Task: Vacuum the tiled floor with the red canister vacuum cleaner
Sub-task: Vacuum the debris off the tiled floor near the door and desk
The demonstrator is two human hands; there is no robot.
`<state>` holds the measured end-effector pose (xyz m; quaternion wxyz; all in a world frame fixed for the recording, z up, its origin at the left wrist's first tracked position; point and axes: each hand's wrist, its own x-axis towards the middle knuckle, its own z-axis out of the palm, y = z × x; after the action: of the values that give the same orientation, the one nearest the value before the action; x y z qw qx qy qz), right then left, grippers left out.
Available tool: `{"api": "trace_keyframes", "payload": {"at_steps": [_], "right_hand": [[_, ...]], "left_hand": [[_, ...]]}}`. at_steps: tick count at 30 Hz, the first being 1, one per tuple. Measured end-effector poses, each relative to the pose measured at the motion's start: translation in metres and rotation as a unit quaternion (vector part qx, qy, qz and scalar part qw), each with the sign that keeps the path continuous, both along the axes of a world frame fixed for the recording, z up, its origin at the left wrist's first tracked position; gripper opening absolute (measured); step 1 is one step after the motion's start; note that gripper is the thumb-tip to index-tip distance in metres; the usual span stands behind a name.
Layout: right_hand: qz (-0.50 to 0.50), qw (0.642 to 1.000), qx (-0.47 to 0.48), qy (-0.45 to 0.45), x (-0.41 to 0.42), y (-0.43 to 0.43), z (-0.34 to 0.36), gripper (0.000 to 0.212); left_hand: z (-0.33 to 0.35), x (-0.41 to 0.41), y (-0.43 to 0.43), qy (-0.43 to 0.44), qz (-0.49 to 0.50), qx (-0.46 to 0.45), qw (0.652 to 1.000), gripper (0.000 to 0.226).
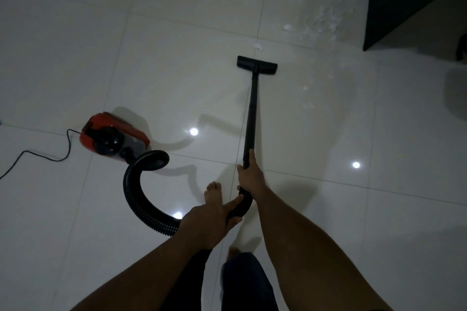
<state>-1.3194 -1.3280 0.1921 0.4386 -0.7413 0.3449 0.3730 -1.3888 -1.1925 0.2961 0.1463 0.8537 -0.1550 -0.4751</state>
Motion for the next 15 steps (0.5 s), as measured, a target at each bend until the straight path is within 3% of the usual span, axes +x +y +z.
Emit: {"api": "trace_keyframes", "payload": {"at_steps": [7,11,15], "right_hand": [[0.007,1.000,-0.021,-0.004,0.058,0.009,0.007,0.072],[0.030,0.997,-0.053,-0.040,0.091,0.016,0.010,0.070],[0.033,0.996,-0.063,-0.052,0.129,0.016,0.014,0.068]], "left_hand": [[0.000,0.053,0.008,0.036,0.030,-0.012,0.999,0.060],[-0.007,0.082,0.014,-0.010,0.054,-0.043,0.998,0.058],[-0.006,0.119,0.017,0.006,0.113,-0.061,0.992,0.056]]}}
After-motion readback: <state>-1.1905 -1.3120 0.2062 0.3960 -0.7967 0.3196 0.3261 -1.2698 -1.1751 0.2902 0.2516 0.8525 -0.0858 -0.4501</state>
